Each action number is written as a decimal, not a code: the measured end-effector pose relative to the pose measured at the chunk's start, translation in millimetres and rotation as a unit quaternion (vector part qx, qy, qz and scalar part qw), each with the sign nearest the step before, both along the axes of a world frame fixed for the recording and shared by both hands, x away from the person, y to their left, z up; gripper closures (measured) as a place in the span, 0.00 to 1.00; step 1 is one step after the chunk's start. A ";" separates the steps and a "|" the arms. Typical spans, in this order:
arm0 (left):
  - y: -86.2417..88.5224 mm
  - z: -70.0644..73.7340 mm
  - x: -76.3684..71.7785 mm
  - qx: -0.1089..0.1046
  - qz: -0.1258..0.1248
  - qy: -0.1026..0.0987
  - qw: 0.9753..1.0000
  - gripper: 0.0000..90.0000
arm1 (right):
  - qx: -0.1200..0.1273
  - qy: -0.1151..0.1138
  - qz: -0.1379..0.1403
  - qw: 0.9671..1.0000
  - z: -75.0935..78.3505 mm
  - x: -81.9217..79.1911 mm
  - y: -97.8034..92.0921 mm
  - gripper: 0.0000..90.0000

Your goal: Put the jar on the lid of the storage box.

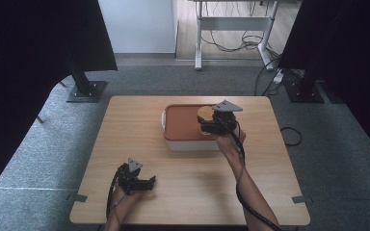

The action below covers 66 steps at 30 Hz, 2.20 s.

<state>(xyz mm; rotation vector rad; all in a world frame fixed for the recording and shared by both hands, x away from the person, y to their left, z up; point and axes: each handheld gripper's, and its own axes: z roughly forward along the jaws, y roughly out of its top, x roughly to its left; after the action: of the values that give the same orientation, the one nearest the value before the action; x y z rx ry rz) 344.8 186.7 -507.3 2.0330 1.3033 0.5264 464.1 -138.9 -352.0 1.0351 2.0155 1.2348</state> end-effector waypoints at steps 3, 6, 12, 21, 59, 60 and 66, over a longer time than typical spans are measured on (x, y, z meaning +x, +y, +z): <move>0.1 0.0 0.0 0.001 0.000 0.000 1.000 0.01 | 0.001 -0.001 -0.001 1.000 -0.3 2.6 2.5 0.26; 0.1 0.0 0.1 0.000 -0.001 0.000 1.000 0.01 | 0.001 -0.001 -0.004 1.000 -2.2 6.5 6.0 0.26; 0.8 0.5 0.0 0.005 -0.005 0.003 1.000 0.01 | 0.000 -0.001 -0.008 1.000 -5.3 12.2 8.8 0.26; 1.0 0.5 0.2 0.006 -0.006 0.002 1.000 0.01 | 0.008 0.002 -0.017 1.000 -11.9 20.4 14.1 0.26; 0.8 0.5 0.3 0.005 -0.006 0.003 1.000 0.01 | 0.026 0.033 0.021 0.999 -28.7 34.8 10.3 0.03; 0.8 0.5 0.3 0.005 -0.007 0.003 1.000 0.01 | 0.026 0.032 0.023 0.999 -28.1 34.2 10.0 0.03; 0.8 0.5 0.3 0.005 -0.006 0.002 1.000 0.01 | 0.029 0.023 0.033 0.999 -25.9 27.4 7.3 0.03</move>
<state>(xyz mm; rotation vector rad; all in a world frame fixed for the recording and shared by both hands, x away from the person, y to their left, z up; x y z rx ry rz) 345.1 187.5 -506.9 2.0500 1.2923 0.5228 491.5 -131.6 -377.8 1.0389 2.0748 1.3216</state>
